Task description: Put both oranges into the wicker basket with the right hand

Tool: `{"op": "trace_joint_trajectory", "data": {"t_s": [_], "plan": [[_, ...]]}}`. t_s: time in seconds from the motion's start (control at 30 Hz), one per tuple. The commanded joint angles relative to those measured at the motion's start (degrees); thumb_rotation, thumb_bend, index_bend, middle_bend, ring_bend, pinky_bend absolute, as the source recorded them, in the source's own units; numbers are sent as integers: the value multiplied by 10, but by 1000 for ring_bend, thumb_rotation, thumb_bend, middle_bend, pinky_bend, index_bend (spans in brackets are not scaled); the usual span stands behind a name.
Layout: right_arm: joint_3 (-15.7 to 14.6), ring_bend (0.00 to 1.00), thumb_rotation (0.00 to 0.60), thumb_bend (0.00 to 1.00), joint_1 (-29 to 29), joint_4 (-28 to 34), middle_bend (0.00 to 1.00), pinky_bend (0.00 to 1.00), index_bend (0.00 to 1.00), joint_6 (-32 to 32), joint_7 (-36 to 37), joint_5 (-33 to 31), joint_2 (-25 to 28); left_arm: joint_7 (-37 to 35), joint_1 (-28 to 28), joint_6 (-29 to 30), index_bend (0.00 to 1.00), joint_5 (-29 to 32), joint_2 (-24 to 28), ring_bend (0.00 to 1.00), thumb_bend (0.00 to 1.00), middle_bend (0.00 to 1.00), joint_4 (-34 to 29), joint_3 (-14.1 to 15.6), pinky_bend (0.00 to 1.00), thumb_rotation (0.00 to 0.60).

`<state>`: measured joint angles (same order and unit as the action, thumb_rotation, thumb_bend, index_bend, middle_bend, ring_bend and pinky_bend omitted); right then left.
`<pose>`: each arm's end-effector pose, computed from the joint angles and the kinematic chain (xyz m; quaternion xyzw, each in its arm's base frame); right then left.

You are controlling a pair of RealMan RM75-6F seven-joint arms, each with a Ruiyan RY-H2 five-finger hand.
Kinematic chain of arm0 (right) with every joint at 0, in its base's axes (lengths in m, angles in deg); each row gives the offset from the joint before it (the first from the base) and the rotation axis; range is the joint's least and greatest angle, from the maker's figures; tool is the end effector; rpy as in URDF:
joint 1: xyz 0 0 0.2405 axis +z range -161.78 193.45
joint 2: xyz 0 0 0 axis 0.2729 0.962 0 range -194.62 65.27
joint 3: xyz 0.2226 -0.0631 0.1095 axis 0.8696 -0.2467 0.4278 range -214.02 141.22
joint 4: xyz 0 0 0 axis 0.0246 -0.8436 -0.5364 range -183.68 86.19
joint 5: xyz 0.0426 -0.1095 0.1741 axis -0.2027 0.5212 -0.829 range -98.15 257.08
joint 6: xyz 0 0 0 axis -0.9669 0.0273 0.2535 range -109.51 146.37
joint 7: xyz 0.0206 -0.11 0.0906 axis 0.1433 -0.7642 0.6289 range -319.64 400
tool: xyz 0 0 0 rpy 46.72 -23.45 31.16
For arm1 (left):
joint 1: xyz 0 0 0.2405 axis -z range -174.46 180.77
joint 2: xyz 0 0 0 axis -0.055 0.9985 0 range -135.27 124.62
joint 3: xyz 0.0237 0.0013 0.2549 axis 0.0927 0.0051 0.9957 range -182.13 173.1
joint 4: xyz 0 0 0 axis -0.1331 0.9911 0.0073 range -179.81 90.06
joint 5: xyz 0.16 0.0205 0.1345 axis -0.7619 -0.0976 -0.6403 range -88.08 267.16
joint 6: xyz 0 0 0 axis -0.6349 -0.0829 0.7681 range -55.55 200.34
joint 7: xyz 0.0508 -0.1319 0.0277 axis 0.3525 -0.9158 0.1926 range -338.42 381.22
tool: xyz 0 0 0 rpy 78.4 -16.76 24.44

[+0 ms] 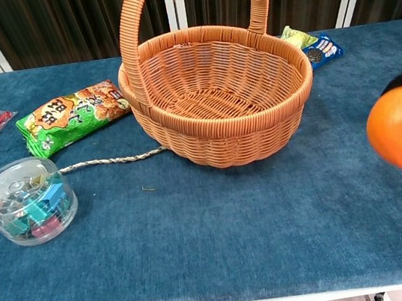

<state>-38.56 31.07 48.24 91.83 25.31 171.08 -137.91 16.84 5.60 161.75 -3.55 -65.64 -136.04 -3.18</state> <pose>-0.2417 -0.1990 0.0614 0.7316 -0.3535 0.3673 0.4526 -0.3121 0.1523 0.1747 -0.6231 -0.3737 -0.3956 0.5618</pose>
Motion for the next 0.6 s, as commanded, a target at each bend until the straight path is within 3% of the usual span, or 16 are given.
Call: {"op": "trace_joint_trajectory", "data": {"t_s": [0.03,0.27,0.43,0.6], "plan": [[21,293,600,301,0,51,333,342,414,38,-8,29,36,-1,0,1,121,-1,1,35,124,59,0,0,182,600],[98,292,600,301,38,130,332,342,415,35,-140,0,48,-8,-2,8,121,-8,3,35,124,59,1,2,182,600],[152,292,600,301,95,146,320,342,416,-29,-219,-94,17,-16,-3,9,121,-4,3,35,125,59,5,0,182,600],[195,292,600,300,165,114,310,344,416,-90,-277,-218,-40,-25,-1,4,121,2,6,35,124,59,9,-2,182,600]]}}
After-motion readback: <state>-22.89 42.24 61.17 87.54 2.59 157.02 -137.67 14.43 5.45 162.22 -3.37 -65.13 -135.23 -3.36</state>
